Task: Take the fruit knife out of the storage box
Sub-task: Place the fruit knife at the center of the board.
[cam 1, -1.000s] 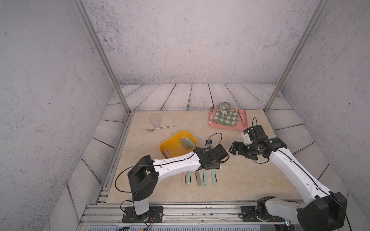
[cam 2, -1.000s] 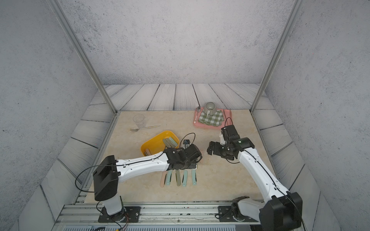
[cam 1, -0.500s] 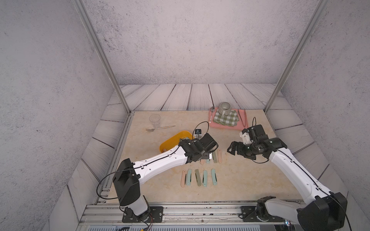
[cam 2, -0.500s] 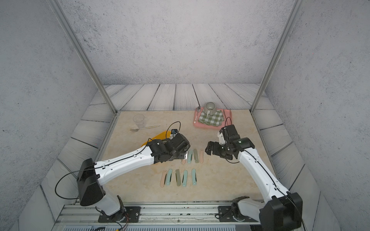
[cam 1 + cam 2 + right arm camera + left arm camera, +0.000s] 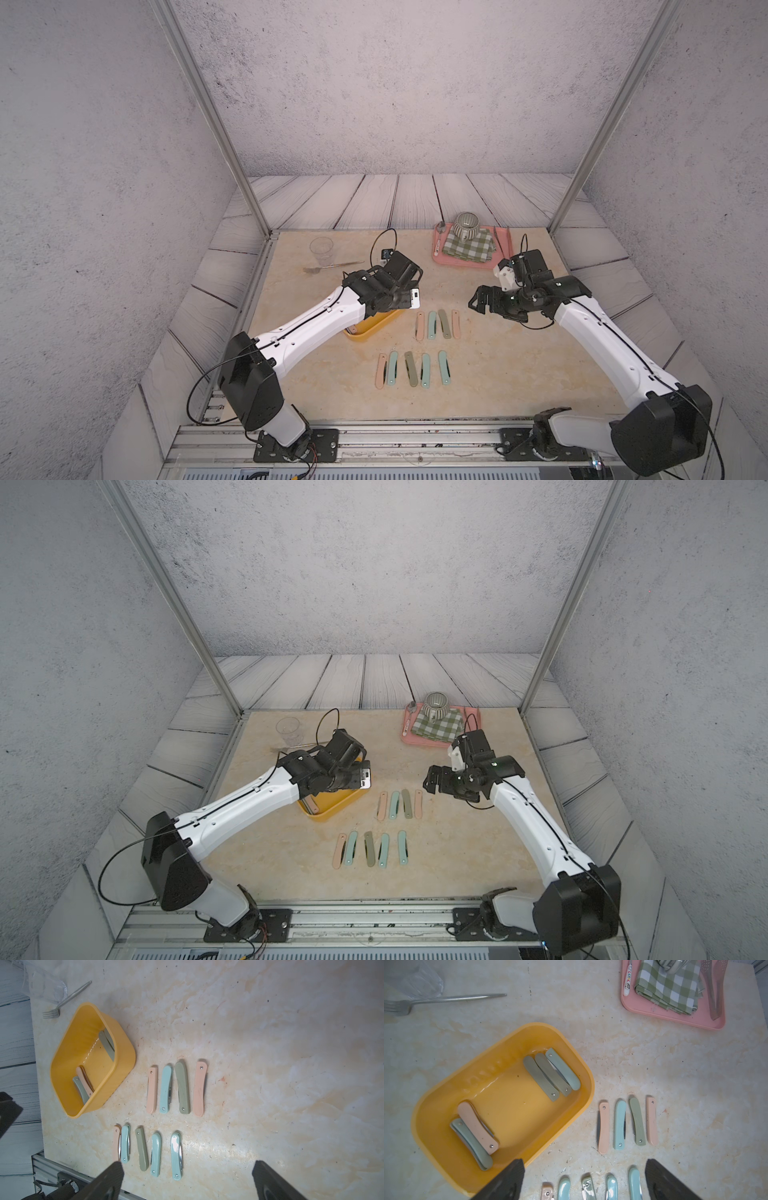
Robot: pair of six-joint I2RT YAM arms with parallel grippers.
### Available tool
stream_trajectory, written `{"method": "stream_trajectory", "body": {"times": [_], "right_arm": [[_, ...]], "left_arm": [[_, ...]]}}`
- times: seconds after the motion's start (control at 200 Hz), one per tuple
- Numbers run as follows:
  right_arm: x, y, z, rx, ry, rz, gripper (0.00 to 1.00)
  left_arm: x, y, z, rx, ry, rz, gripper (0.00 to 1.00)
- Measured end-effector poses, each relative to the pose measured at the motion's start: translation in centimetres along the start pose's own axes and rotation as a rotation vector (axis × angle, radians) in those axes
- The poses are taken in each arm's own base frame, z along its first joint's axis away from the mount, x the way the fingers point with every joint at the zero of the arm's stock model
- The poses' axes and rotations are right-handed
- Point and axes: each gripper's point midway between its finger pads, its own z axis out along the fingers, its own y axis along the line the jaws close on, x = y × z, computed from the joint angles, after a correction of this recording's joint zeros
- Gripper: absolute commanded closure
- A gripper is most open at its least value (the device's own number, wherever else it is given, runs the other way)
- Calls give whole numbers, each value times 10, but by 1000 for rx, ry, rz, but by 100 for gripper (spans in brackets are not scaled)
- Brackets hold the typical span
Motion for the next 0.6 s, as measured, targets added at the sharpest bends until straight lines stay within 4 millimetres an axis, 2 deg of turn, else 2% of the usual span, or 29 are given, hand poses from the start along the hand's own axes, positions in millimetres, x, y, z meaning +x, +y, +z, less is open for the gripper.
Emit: {"method": "stream_trajectory", "body": {"times": [0.27,0.405,0.6], "right_arm": [[-13,5,9,7,16,-3,1],[-18,8,13,12,23,-10,1],[-29,14,19,17,27,-24,1]], "left_arm": [[-13,40,15,-45,20,-61,10],[-18,53,24,-70,24,-82,12],[-11,66,58,-117,81,-94,18]]}}
